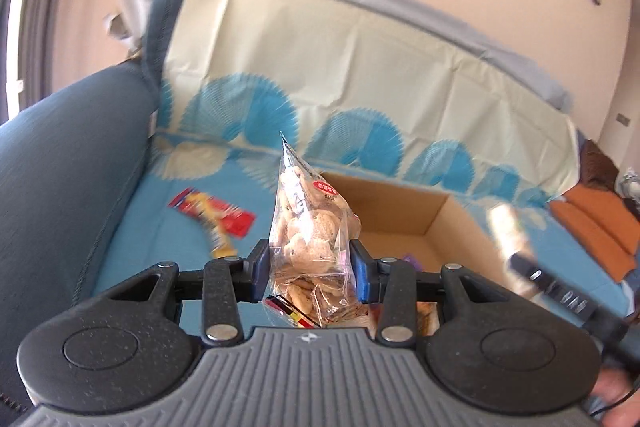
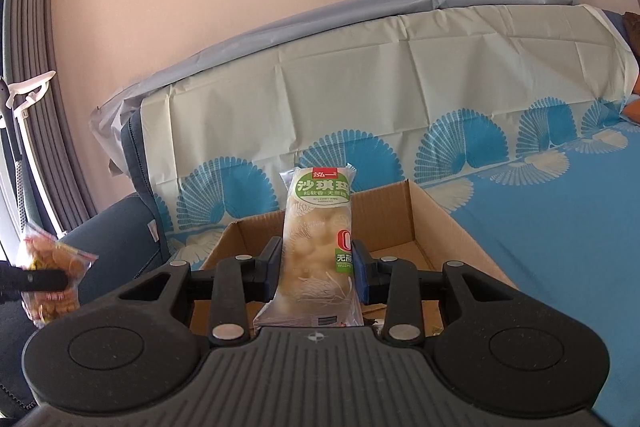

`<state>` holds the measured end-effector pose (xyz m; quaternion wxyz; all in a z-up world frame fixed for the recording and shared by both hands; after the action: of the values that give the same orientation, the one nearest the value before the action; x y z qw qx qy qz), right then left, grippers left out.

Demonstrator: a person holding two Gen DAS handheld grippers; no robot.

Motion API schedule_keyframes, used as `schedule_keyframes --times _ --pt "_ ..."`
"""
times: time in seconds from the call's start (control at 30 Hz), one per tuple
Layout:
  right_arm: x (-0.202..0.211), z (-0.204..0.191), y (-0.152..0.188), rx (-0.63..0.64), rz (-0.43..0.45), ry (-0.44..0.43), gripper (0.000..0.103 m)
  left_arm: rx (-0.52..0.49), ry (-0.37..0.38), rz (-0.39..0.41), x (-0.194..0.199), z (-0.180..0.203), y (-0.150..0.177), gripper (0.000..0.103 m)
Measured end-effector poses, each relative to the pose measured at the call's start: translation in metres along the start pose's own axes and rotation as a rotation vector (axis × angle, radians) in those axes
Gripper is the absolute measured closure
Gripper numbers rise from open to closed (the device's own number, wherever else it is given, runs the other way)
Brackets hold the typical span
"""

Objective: Organize snacks
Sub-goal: 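Carry both snacks over the box and open both tools to drop them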

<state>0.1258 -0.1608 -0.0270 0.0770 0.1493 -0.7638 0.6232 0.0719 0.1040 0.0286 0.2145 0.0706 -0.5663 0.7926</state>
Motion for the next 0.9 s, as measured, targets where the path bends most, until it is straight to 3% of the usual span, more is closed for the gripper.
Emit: schedule_keyframes --times 0.17,0.33,0.53,0.9 --pt "0.002 0.000 0.000 0.002 0.007 -0.001 0.066 -0.009 0.074 0.022 -0.020 0.043 -0.027 0.058" --pt "0.004 0.006 -0.004 -0.015 0.024 0.011 0.066 -0.028 0.071 0.019 -0.043 0.071 -0.045 0.058" --pt "0.009 0.014 -0.008 -0.036 0.046 0.030 0.066 -0.089 0.127 0.013 -0.064 0.111 -0.052 0.058" --pt "0.010 0.014 -0.008 -0.043 0.042 0.035 0.066 -0.120 0.122 -0.030 -0.089 0.123 -0.050 0.058"
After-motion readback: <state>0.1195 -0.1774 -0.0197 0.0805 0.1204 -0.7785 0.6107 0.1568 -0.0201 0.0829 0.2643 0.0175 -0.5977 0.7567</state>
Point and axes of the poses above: each gripper's, at about its wrist camera, not at the fingertips, and x roughly against the way its jaws point, z to its right, y to its underside, the point moved 10 cm from there along -x, roughly the way its jaws point, and after that the axes turned 15 degrees about y, right-handed, at the moved point
